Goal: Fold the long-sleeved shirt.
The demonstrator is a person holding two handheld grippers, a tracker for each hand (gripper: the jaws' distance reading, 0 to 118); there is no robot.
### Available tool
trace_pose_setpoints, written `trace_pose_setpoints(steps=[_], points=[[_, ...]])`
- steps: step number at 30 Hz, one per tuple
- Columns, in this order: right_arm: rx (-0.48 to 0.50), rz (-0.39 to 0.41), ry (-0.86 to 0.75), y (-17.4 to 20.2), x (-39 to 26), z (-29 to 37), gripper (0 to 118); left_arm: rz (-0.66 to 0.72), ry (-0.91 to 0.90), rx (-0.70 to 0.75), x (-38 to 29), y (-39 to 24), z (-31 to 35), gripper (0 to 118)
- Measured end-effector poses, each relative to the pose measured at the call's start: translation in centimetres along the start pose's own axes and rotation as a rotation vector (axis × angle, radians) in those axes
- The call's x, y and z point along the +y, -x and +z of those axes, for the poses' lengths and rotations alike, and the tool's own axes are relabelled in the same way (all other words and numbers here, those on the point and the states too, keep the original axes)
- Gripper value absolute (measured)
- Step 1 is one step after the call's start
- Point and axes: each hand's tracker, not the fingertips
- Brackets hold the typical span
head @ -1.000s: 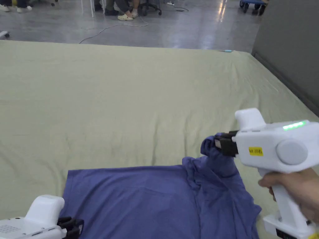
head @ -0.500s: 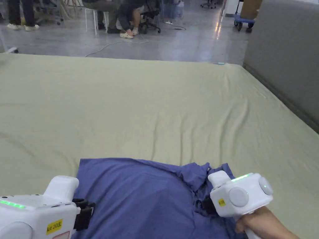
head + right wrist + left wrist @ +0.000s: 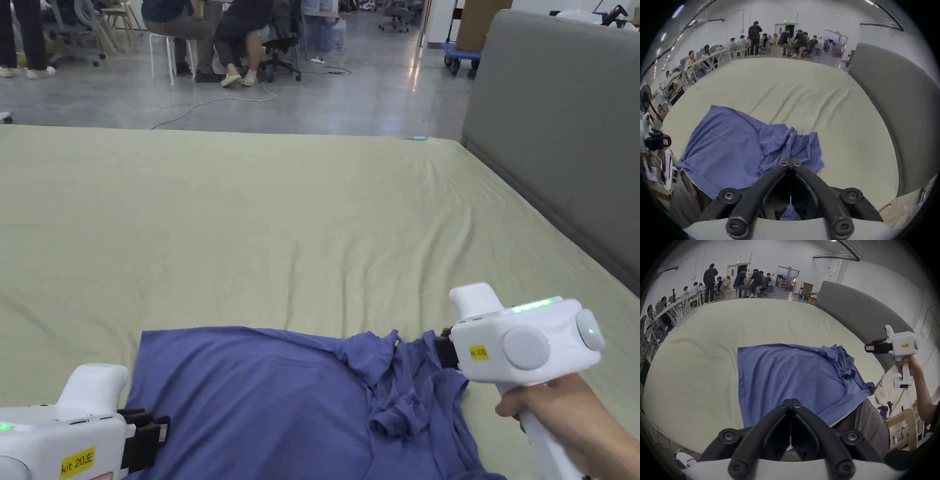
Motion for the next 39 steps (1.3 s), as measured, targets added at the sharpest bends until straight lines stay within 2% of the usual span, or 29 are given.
trace_pose_setpoints(steps=[2,3,4,5,6,8,9,15,18,20,21,22,23,24,25,30,34,36,37,39], points=[[-0.058,-0.005,0.013,-0.6,1.6,-1.4,0,-0.005,0.008,0.005,0.4,0.0,-0.6,0],[-0.057,-0.009,0.016,-1.1,2.3,-2.3,0,-0.005,0.011,0.009,0.5,0.0,-0.8,0],[-0.063,-0.028,0.027,-1.7,2.8,-3.3,11,-0.005,0.013,0.009,0.6,0.1,-0.9,0],[-0.067,-0.066,0.042,-2.2,3.4,-4.4,11,-0.004,0.015,0.009,0.7,0.0,-1.1,0],[-0.055,-0.107,0.060,-2.8,4.0,-5.7,18,-0.001,0.017,0.010,0.8,0.0,-1.2,0],[-0.089,-0.136,0.134,-3.9,4.6,-8.9,61,0.006,0.021,0.005,1.1,0.1,-1.6,0],[-0.089,-0.133,0.165,-4.1,4.9,-10.4,68,0.008,0.023,0.003,1.2,0.1,-1.8,0],[-0.080,-0.233,0.292,-4.8,4.6,-17.9,64,0.007,0.040,0.037,3.3,0.7,-4.5,0],[-0.025,-0.249,0.330,-4.7,3.9,-20.2,48,0.021,0.035,0.076,5.3,1.7,-6.6,0],[-0.067,-0.170,0.314,-4.3,3.8,-20.2,41,0.015,0.040,0.134,7.1,2.7,-8.6,0],[-0.069,-0.138,0.320,-4.1,3.9,-20.2,31,0.029,0.039,0.160,8.0,3.2,-9.6,6],[-0.076,-0.122,0.308,-3.9,4.1,-20.1,8,0.036,0.039,0.168,9.1,4.0,-11.0,39],[-0.055,-0.140,0.314,-3.9,4.0,-20.4,4,0.057,0.049,0.203,10.3,5.0,-12.4,76],[-0.066,-0.144,0.322,-3.7,4.0,-20.7,4,0.072,0.071,0.249,11.3,5.8,-13.8,106],[-0.076,-0.138,0.322,-3.4,3.9,-20.9,4,0.076,0.090,0.302,12.2,6.8,-15.4,118],[-0.091,-0.121,0.308,-3.3,3.5,-21.1,4,0.049,0.140,0.434,15.5,10.6,-21.4,116],[-0.074,-0.174,0.309,-4.0,3.5,-21.3,4,0.082,0.216,0.466,15.1,11.8,-24.7,87],[-0.071,-0.177,0.312,-4.1,3.5,-21.3,4,0.047,0.269,0.482,14.2,11.7,-26.2,86],[-0.069,-0.175,0.314,-4.1,3.5,-21.4,4,0.062,0.217,0.466,13.5,11.6,-25.9,84],[-0.064,-0.175,0.313,-4.3,3.4,-21.4,4,0.072,0.219,0.469,13.9,11.0,-25.5,71]])
